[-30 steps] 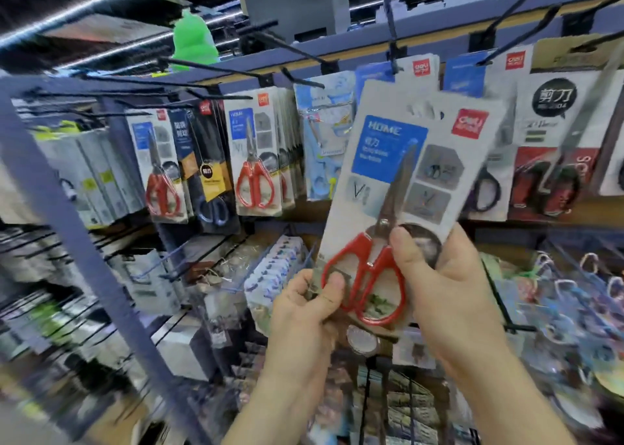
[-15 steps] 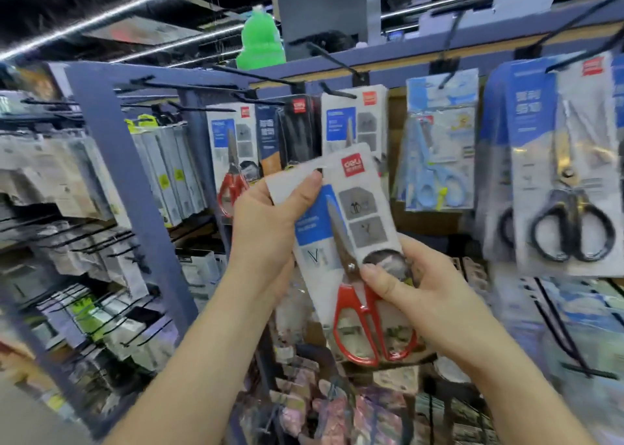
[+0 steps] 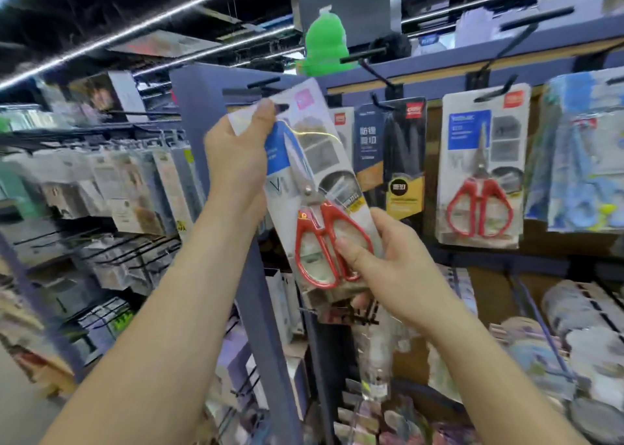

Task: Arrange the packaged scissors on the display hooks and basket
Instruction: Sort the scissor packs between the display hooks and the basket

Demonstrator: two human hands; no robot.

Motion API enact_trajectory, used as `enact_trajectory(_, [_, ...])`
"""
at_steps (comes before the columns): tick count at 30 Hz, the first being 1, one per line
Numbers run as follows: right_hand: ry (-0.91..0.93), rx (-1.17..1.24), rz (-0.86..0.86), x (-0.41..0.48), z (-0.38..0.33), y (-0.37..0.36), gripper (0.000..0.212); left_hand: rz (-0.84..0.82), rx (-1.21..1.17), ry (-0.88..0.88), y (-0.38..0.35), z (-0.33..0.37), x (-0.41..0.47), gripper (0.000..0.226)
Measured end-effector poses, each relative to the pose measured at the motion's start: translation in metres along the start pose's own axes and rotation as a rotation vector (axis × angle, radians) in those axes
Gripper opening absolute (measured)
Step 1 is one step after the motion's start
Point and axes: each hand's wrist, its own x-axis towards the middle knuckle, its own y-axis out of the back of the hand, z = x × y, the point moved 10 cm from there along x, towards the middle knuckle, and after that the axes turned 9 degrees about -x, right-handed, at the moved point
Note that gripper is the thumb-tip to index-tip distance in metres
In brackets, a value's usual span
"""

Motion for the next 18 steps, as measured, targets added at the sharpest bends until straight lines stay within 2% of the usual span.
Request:
enact_trajectory(3, [-0.028, 0.061, 0.034, 0.008, 0.003, -0.003, 0.012, 0.014, 0.137, -0.108, -0.006, 0.005, 0.011, 0.024])
enact_trajectory(5, [-0.053, 0.075, 0.051, 0.010, 0.005, -0.003, 0.011, 0.025, 0.228, -0.148, -0.010, 0.002, 0.013, 0.016])
enact_trajectory(9, [-0.095, 0.082, 0.065, 0.012, 0.010, -0.004, 0.007, 0.061, 0.310, -0.111, -0.008, -0.013, 0.019, 0.002])
enact_trajectory(11, [-0.111, 0.072, 0.089, 0.013, 0.013, -0.006, 0.005, 0.024, 0.387, -0.073, -0.012, -0.021, 0.019, 0.013])
enact_trajectory(15, [-0.084, 0.011, 0.193, 0.022, 0.013, -0.002, 0.006, -0.184, 0.596, -0.080, -0.025, -0.038, -0.006, 0.049])
enact_trajectory(18, [-0.067, -0.124, 0.243, 0.030, 0.015, -0.002, 0.028, -0.289, 0.524, 0.083, -0.015, -0.067, -0.035, 0.057])
